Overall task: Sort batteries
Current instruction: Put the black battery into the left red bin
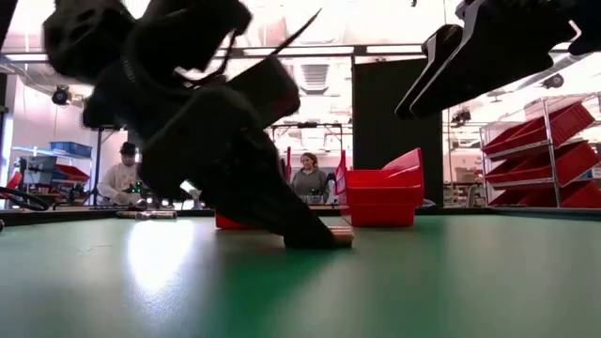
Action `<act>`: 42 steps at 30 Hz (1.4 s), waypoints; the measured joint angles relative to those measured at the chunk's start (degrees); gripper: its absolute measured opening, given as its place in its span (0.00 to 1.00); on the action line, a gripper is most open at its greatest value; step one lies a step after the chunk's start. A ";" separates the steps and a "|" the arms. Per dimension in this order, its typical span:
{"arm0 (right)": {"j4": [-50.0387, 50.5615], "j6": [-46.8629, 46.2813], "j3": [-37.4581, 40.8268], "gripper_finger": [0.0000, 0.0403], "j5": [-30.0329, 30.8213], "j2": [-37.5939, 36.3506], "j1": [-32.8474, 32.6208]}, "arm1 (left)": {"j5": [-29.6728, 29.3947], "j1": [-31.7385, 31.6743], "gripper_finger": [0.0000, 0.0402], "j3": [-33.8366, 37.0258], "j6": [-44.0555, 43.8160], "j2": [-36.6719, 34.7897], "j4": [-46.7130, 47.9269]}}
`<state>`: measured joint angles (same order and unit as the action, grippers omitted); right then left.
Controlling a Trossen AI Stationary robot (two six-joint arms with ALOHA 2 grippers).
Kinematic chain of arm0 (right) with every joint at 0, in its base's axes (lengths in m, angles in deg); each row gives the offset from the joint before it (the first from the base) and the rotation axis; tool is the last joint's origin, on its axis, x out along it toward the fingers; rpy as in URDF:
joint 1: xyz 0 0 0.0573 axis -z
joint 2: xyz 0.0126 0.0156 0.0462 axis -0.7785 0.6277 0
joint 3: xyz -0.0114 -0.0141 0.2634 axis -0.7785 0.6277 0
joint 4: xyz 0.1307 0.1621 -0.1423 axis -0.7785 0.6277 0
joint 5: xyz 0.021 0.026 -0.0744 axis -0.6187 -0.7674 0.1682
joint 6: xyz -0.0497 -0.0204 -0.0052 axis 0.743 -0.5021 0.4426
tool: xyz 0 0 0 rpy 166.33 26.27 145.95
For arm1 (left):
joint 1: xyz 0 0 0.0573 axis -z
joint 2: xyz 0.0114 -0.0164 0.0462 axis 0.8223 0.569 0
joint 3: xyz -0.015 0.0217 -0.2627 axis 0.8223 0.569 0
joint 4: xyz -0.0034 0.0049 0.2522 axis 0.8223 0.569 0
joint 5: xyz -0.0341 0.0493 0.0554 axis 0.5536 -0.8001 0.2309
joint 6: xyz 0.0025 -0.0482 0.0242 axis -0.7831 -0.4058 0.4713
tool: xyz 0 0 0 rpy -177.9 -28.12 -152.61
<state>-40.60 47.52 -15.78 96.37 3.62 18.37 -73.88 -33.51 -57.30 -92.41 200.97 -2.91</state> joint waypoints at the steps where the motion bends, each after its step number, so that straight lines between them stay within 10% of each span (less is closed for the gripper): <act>1: 0.00 0.00 0.00 0.50 0.01 -0.01 0.01 | -0.60 0.17 0.23 1.16 -0.02 0.23 -2.71; 25: 0.76 -0.41 0.31 0.50 1.58 0.10 0.13 | -1.66 0.65 0.08 3.33 -1.84 5.42 -12.88; 42: 0.71 -0.42 0.55 0.50 1.65 0.12 0.15 | -9.66 -0.37 0.08 -10.39 9.67 -20.58 36.32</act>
<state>-39.89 47.11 -15.24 98.02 3.74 18.52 -83.54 -33.88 -67.69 -82.73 180.39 33.41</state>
